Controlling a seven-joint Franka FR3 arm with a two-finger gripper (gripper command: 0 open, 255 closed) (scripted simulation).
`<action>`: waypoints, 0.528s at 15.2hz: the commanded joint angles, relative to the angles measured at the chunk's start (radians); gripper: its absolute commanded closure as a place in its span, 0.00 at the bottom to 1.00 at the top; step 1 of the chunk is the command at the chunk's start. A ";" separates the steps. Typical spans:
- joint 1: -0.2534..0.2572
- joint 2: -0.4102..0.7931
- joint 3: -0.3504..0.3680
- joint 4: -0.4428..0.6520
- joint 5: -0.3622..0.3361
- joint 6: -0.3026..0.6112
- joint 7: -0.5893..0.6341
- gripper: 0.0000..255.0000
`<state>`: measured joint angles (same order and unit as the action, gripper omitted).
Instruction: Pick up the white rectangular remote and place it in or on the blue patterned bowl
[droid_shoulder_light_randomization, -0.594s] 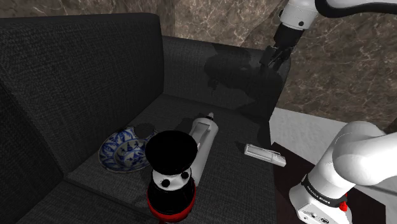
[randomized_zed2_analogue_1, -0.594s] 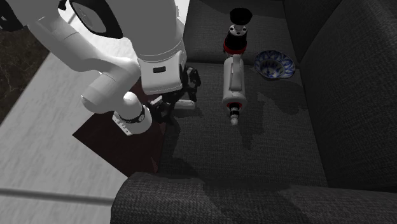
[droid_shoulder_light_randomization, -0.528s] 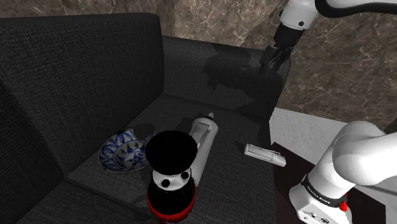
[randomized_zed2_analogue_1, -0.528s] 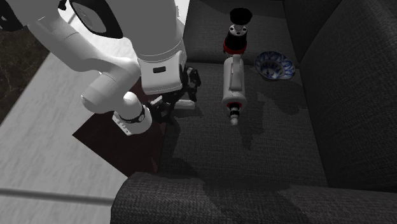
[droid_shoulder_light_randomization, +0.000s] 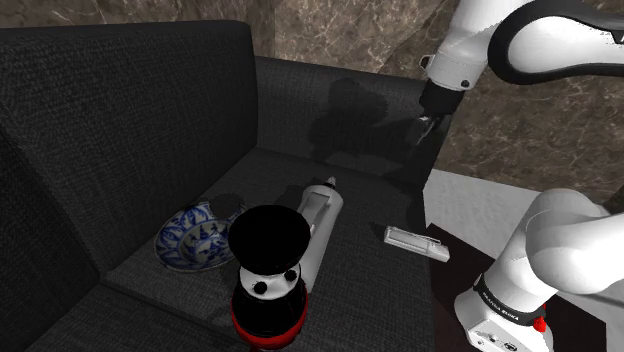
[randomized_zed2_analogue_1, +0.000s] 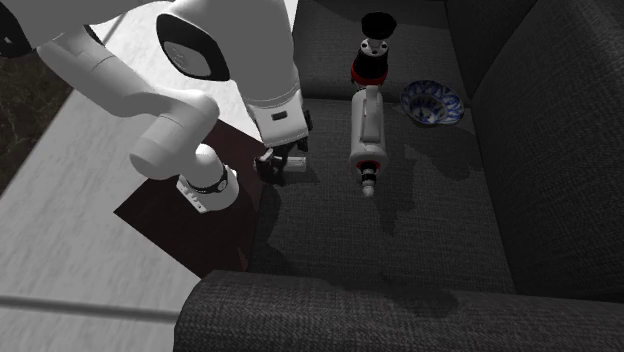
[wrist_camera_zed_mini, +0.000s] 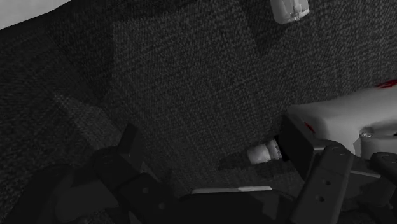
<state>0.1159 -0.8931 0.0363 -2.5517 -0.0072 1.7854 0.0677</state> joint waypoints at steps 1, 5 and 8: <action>0.030 -0.024 0.013 -0.057 0.013 0.019 -0.020 0.00; 0.097 -0.073 0.043 -0.172 0.043 0.058 -0.054 0.00; 0.153 -0.109 0.067 -0.256 0.069 0.084 -0.078 0.00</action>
<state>0.2491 -0.9888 0.0954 -2.7778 0.0524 1.8603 -0.0016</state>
